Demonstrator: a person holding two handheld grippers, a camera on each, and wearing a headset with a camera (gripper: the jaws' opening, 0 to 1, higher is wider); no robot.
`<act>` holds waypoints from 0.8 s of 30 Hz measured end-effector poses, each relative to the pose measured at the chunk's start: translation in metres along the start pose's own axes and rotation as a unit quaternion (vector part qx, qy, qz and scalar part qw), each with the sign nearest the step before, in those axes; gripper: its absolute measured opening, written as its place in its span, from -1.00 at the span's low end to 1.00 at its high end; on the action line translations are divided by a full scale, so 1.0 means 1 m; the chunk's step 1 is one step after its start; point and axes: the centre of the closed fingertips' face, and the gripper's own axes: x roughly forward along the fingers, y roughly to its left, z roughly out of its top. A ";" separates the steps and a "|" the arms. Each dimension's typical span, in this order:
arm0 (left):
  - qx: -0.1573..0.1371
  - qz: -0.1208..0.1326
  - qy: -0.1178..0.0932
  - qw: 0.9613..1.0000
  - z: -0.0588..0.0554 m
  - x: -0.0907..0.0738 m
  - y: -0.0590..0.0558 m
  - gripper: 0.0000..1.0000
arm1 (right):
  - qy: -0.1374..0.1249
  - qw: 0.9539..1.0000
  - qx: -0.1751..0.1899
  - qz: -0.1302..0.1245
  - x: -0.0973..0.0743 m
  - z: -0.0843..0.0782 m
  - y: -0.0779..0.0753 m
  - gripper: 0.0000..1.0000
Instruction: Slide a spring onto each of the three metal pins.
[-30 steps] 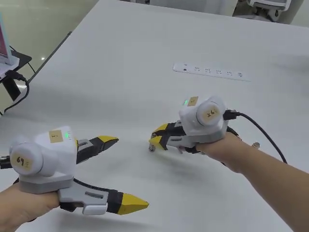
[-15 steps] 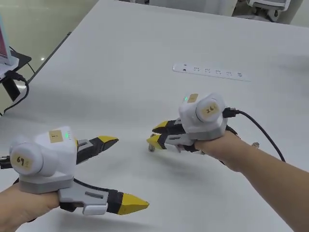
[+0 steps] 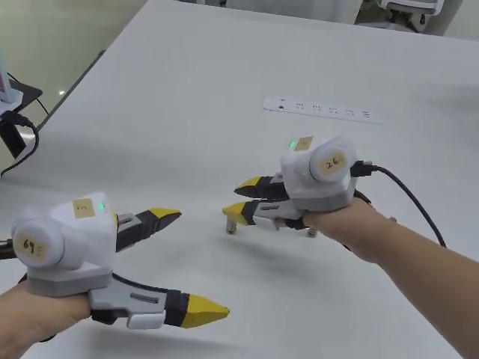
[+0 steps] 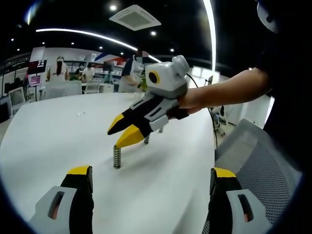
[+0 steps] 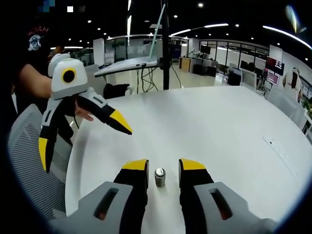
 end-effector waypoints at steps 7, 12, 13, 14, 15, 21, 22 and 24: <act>0.004 0.000 -0.004 1.000 0.007 0.005 0.003 0.95 | -0.032 0.999 -0.009 -0.007 -0.018 0.017 0.001 -0.41; 0.004 0.000 -0.009 1.000 0.013 0.008 0.004 0.94 | -0.047 0.999 -0.016 -0.009 -0.036 0.021 0.002 -0.36; 0.006 0.000 -0.009 1.000 0.014 0.009 0.004 0.94 | -0.049 0.999 -0.017 -0.011 -0.040 0.021 0.002 -0.33; 0.006 0.000 -0.008 1.000 0.014 0.009 0.003 0.94 | -0.050 0.999 -0.017 -0.013 -0.044 0.021 0.002 -0.31; 0.006 -0.001 -0.008 1.000 0.014 0.010 0.004 0.94 | -0.054 0.998 -0.019 -0.016 -0.049 0.020 0.002 -0.29; 0.007 -0.004 -0.011 1.000 0.020 0.015 0.002 0.96 | -0.069 0.997 -0.015 -0.029 -0.074 0.018 -0.001 -0.20; 0.007 -0.005 -0.013 1.000 0.023 0.015 0.002 0.96 | -0.072 0.997 -0.015 -0.032 -0.080 0.017 -0.001 -0.17; 0.007 -0.006 -0.017 1.000 0.026 0.016 0.001 0.96 | -0.077 0.996 -0.014 -0.036 -0.088 0.015 -0.001 -0.10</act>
